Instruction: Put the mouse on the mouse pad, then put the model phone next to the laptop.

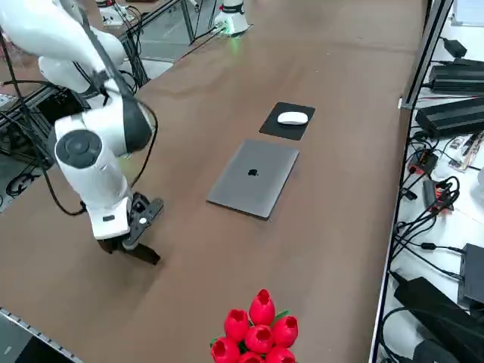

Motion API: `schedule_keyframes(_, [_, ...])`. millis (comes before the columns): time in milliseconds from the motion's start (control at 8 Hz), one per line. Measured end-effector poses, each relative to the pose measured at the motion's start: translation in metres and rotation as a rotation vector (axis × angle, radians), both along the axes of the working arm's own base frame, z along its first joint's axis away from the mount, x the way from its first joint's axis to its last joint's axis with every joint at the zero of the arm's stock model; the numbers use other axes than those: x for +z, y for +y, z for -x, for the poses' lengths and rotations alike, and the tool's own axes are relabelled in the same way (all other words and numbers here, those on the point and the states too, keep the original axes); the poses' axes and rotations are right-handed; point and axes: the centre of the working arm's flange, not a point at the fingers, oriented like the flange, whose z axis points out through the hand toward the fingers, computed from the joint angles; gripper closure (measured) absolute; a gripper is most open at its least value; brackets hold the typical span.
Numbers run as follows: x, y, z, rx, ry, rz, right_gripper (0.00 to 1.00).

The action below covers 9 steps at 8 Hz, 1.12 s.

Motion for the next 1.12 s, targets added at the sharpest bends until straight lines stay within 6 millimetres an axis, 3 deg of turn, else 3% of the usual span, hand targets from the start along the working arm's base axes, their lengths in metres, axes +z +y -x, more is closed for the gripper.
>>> schedule_keyframes(125, [-0.014,0.000,0.009,0.015,-0.002,0.001,0.00])
schedule_keyframes(750, [-0.033,-0.019,0.033,0.056,-0.028,0.009,0.02])
schedule_keyframes(1125, [-0.043,-0.022,0.040,0.071,-0.027,0.000,0.59])
